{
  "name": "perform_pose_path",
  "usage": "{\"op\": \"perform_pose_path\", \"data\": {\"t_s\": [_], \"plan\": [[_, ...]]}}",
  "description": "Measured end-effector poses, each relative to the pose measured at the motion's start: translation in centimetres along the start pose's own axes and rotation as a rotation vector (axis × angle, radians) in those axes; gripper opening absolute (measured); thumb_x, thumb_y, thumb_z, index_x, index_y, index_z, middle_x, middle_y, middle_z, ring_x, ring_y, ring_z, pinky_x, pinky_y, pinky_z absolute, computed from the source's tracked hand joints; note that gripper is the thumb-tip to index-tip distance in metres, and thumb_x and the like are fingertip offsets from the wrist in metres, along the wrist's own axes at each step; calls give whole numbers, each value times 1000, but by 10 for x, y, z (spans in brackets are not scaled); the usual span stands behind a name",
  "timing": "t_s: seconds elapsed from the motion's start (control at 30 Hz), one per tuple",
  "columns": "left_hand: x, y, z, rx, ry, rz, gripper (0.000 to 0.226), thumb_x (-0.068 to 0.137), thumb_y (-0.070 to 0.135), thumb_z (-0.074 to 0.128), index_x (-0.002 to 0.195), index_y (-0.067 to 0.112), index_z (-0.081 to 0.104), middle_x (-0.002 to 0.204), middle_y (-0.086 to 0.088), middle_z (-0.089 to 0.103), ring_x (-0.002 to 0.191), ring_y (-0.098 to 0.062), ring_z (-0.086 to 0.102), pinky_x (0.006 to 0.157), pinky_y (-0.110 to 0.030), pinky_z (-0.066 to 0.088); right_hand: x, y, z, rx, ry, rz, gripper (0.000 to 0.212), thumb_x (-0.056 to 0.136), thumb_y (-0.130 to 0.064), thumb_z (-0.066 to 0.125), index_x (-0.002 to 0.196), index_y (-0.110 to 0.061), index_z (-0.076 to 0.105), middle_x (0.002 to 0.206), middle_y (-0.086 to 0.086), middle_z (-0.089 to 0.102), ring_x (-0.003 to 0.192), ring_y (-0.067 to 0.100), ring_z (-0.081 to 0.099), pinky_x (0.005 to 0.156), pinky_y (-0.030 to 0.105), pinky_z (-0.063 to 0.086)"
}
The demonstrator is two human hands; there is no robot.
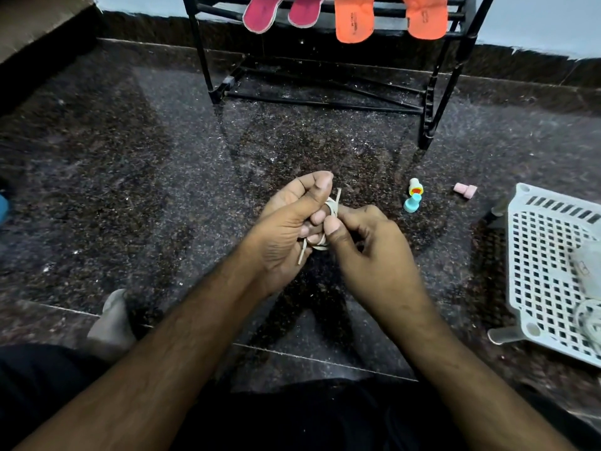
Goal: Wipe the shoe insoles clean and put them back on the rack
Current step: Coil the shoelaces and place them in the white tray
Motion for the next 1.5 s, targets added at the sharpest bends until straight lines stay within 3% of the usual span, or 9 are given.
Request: {"op": "perform_pose_path", "data": {"t_s": [0.17, 0.33, 0.5, 0.67, 0.8, 0.97, 1.17, 1.37, 1.5], "plan": [[-1, 2, 2, -21, -28, 4, 41, 83, 26, 62, 119, 11, 54, 53, 7, 42, 36, 0, 30, 42, -13, 22, 7, 7, -7, 238, -4, 71, 15, 91, -34, 71, 96, -24, 80, 89, -2, 74, 87, 16, 69, 84, 48, 53], [0, 1, 2, -14, -20, 5, 45, 82, 25, 64, 123, 10, 52, 56, 5, 45, 38, 0, 30, 42, -13, 27, 6, 10, -13, 174, 50, 60, 12, 85, -39, 76, 84, -28, 79, 74, 5, 72, 71, 33, 63, 67, 47, 54], [2, 1, 1, -9, -7, 19, 45, 81, 19, 66, 121, 8, 52, 62, 1, 51, 45, -1, 37, 48, -15, 34, 9, 16, -11, 179, 46, 117, 19, 88, -40, 72, 82, -24, 76, 70, 18, 66, 53, 21, 43, 49, 34, 43], [3, 3, 2, -22, -67, 28, 41, 83, 12, 66, 121, 6, 52, 71, -2, 56, 53, -3, 45, 52, -16, 41, 11, 18, -10, 442, 26, 232, 19, 89, -30, 72, 83, -13, 78, 73, 26, 66, 66, 19, 40, 62, 36, 32], [0, 2, -1, 17, -83, 32, 40, 84, 14, 67, 121, 6, 54, 66, 1, 51, 49, -1, 36, 48, -14, 36, 8, 15, -6, 393, -73, 196, 16, 91, -23, 69, 83, -13, 77, 81, 31, 66, 68, 20, 43, 65, 37, 36], [0, 2, 4, 75, -113, 5, 44, 85, 10, 65, 127, 6, 52, 70, -3, 57, 51, -3, 44, 51, -17, 41, 8, 23, -12, 278, -8, 209, 18, 87, -22, 68, 77, -7, 72, 58, 4, 50, 53, 12, 34, 50, 25, 30], [0, 5, 3, 70, -202, 3, 58, 83, -13, 60, 137, 4, 51, 95, -10, 67, 85, -13, 64, 81, -26, 54, 17, 30, -17, 225, 60, 210, 19, 82, -28, 66, 77, -10, 71, 52, -8, 43, 48, 7, 30, 48, 26, 25], [4, 4, -3, 130, -196, 63, 63, 80, -18, 59, 138, 5, 51, 106, -12, 69, 97, -16, 65, 87, -26, 56, 21, 25, -25, 254, 144, 168, 14, 85, -29, 66, 81, -19, 76, 65, 3, 69, 55, 11, 45, 54, 28, 38], [8, 4, -10, 137, -117, 73, 58, 82, -17, 64, 135, 3, 53, 115, -16, 67, 104, -22, 65, 90, -30, 57, 19, 26, -29, 199, 159, 156, 18, 83, -35, 65, 81, -20, 76, 71, 9, 71, 56, 12, 47, 56, 33, 42]]}}
Point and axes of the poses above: each hand's wrist, its own x-axis towards the middle knuckle, its own z-axis out of the palm, y = z × x, the point moved 4 cm from there along x, towards the middle knuckle
